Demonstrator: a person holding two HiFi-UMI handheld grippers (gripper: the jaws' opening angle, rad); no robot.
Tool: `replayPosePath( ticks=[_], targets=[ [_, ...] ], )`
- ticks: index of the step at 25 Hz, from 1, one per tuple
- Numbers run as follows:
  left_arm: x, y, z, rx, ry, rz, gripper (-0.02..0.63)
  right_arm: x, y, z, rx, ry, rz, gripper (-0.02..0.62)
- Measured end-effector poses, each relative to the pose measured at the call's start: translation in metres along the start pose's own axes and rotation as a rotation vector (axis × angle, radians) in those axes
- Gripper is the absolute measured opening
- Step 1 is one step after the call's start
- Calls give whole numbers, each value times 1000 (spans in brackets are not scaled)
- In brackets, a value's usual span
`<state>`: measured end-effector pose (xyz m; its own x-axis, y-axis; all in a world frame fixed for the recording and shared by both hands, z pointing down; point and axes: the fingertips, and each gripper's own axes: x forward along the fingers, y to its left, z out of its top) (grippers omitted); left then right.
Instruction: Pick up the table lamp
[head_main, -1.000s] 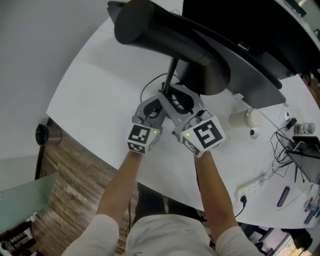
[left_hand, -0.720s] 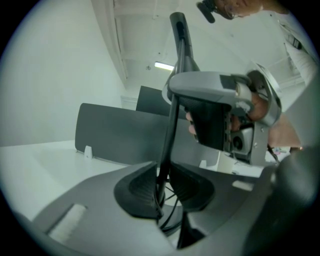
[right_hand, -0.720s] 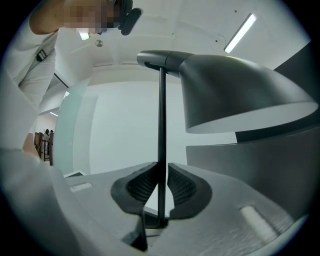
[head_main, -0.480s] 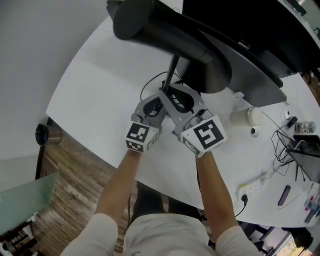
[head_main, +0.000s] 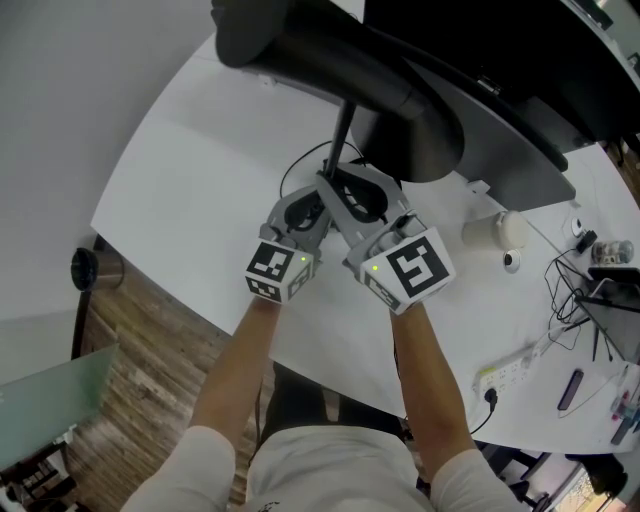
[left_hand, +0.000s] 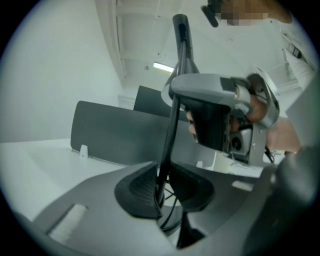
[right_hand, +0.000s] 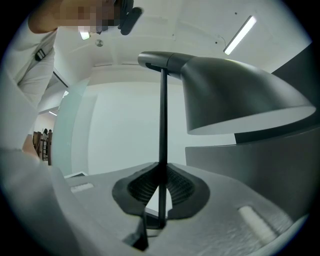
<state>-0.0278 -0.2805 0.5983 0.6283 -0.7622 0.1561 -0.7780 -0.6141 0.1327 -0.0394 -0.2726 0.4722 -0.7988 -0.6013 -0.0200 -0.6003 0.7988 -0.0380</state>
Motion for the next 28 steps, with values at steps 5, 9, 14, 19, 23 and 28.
replayPosePath(
  ticks=[5, 9, 14, 19, 23, 28],
  targets=[
    [0, 0, 0, 14, -7, -9, 64, 1, 0, 0, -4, -2, 2, 34],
    [-1, -1, 1, 19, -7, -21, 63, 0, 1, 2, -9, -4, 3, 34],
    [0, -4, 1, 32, 0, -34, 60, -1, 0, 2, -7, -4, 0, 34],
    [-1, -6, 6, 35, -11, -43, 57, -1, -1, 8, 0, -15, -8, 34],
    [0, -10, 11, 32, -15, -52, 57, -3, -2, 13, -1, -20, -20, 34],
    [0, -12, 24, 42, -25, -59, 58, -6, -2, 25, -13, -30, -25, 34]
  ],
)
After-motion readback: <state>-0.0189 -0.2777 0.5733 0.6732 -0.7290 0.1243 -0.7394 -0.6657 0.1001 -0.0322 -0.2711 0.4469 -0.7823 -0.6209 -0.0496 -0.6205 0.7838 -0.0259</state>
